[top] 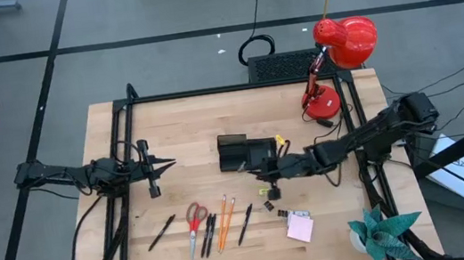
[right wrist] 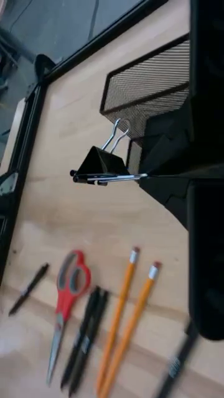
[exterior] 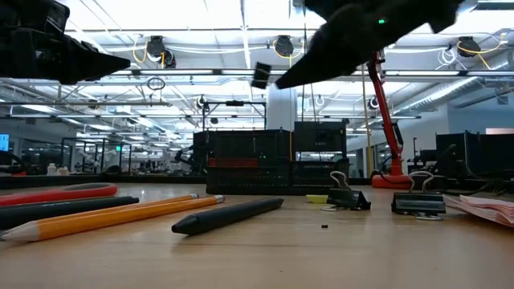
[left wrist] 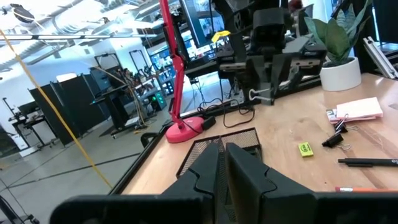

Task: Pick and place office supplies into organizer
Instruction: Put the binder clip into the desk organizer

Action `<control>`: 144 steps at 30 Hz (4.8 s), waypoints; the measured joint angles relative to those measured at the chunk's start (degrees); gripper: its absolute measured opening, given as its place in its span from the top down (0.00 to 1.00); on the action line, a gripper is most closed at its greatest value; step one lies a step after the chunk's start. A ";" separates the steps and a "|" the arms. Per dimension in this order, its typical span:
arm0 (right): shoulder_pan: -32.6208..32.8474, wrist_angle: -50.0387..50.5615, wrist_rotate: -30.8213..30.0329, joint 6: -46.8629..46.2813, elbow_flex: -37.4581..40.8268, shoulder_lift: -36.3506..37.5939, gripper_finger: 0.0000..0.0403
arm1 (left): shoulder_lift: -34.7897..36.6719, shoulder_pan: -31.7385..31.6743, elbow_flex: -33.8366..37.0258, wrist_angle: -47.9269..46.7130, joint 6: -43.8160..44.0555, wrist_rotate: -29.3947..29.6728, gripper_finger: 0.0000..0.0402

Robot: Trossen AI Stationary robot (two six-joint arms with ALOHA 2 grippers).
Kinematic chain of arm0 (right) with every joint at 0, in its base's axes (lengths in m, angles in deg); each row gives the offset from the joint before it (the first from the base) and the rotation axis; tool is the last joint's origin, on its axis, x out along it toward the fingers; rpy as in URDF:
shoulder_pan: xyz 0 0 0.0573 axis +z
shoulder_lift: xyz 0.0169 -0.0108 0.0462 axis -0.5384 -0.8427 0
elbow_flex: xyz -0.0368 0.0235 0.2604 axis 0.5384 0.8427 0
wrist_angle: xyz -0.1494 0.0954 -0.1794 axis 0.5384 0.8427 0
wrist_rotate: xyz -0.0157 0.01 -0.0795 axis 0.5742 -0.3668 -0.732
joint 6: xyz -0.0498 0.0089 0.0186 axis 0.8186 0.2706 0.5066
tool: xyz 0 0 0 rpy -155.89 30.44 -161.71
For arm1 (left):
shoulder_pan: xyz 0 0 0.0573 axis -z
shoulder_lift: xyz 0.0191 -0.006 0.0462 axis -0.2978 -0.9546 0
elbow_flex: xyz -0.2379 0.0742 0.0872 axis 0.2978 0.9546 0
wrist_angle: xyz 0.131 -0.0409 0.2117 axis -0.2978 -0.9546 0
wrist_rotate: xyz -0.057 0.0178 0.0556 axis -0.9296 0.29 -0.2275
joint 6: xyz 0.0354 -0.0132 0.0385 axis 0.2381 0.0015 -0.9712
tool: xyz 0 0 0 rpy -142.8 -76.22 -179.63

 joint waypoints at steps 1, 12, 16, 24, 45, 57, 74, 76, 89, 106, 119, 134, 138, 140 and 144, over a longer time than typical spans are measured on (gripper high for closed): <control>-0.52 -0.22 -0.28 0.01 -0.97 -1.30 1.00 | -0.02 0.00 0.00 -0.02 0.00 0.00 0.91; -2.84 2.45 -8.70 3.60 -12.74 -17.44 1.00 | 0.00 0.02 0.00 0.02 0.00 -0.02 0.91; -2.73 3.44 -8.96 3.76 -14.34 -19.87 1.00 | -0.02 0.01 0.00 0.05 0.00 -0.01 0.91; -2.75 8.92 -13.08 -0.90 -14.39 -21.13 1.00 | -0.02 0.00 0.00 0.13 0.00 0.00 0.91; -5.14 18.49 -7.17 -2.86 -17.43 -21.15 1.00 | -0.02 0.02 0.00 0.17 -0.02 0.00 0.91; -6.18 20.61 -5.50 -4.83 -17.43 -21.12 0.97 | -0.02 0.00 0.00 0.15 -0.02 0.00 0.91; -5.38 19.34 -7.52 -4.15 -17.39 -19.43 0.82 | -0.01 0.00 0.00 0.02 -0.02 0.00 0.91; -4.44 18.90 -9.19 -2.92 -17.39 -17.41 0.79 | 0.00 0.02 0.00 0.00 -0.02 0.00 0.91; 8.95 20.16 0.70 -4.09 -17.41 -6.96 0.69 | 0.00 0.02 0.00 -0.02 -0.02 0.00 0.91; 22.65 40.61 -4.01 -32.85 -17.39 -8.30 0.58 | -0.01 0.01 -0.01 0.20 -3.26 0.00 0.91; 22.62 40.01 0.79 -38.54 -14.49 -9.96 0.57 | -0.02 0.02 0.00 0.07 -3.52 0.00 0.91; 22.62 32.13 2.22 -41.13 -7.07 -10.09 0.58 | 0.00 0.02 0.00 0.13 -3.52 0.00 0.91; 22.50 31.12 1.98 -41.15 -6.98 -11.07 0.58 | 0.00 0.00 0.00 0.13 -3.50 0.00 0.91; 22.30 29.95 2.08 -40.84 -6.98 -12.43 0.58 | -0.02 0.00 0.00 0.12 -3.50 0.00 0.91; 22.15 29.93 2.06 -41.09 -6.96 -14.25 0.58 | -0.02 0.02 0.00 0.05 -3.48 0.18 0.91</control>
